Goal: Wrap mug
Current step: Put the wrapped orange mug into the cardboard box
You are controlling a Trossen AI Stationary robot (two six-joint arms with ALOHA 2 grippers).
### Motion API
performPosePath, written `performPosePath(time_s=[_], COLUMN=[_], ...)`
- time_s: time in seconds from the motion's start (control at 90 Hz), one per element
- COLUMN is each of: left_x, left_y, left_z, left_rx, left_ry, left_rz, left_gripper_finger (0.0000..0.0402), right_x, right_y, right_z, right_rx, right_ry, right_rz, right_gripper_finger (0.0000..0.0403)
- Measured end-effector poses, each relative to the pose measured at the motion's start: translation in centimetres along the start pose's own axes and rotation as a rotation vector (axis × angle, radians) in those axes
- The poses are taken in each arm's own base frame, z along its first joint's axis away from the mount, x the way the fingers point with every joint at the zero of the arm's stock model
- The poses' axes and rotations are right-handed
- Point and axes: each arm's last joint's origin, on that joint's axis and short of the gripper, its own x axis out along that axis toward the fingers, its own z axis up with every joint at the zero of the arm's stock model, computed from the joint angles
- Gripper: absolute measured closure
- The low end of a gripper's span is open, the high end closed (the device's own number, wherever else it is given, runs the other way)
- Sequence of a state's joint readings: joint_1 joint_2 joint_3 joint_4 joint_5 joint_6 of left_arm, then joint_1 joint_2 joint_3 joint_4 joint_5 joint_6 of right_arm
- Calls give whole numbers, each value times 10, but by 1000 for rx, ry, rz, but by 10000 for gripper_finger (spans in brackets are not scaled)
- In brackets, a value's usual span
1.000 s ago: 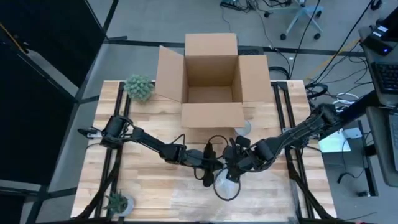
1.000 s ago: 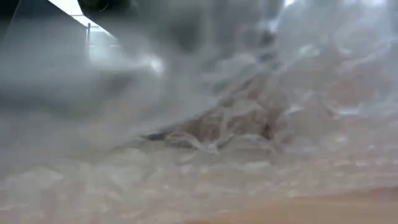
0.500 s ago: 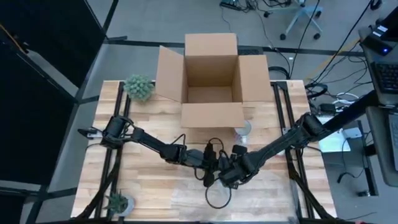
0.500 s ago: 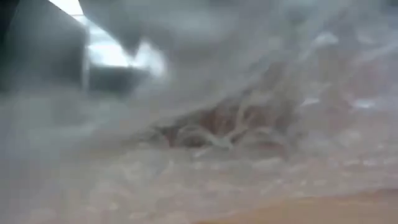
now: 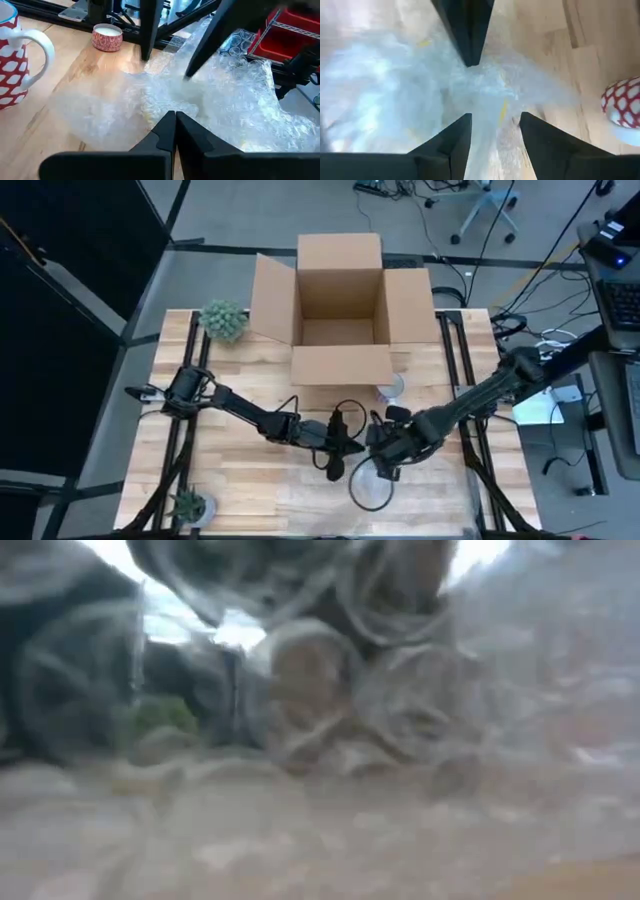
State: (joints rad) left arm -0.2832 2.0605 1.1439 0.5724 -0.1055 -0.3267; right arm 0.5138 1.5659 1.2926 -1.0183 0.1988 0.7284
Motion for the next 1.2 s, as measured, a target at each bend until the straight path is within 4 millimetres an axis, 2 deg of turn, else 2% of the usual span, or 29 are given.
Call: performPosePath(time_s=[0.189,0.278,0.367,0.556,0.844,1.122,1.2], left_x=[0,0,0,0,0,0,0], left_y=[0,0,0,0,0,0,0], left_z=[0,0,0,0,0,0,0], left_rx=[-1,-1,-1,-3,-6,-7,-7], left_ry=[0,-1,0,-1,-2,-4,-4], left_rz=[1,1,1,3,3,3,2], left_gripper_finger=[401,401,401,401,401,401,401], right_x=[-30,-35,-31,0,48,97,105], right_y=[2,13,29,44,46,52,52], right_z=[-3,2,9,9,-2,-4,-4], right_rx=[-4,-35,-99,-146,-168,-228,-250], right_ry=[-117,-221,-306,-246,-20,85,106], right_rz=[113,201,268,224,61,-18,-26], right_gripper_finger=[245,245,245,245,245,245,245])
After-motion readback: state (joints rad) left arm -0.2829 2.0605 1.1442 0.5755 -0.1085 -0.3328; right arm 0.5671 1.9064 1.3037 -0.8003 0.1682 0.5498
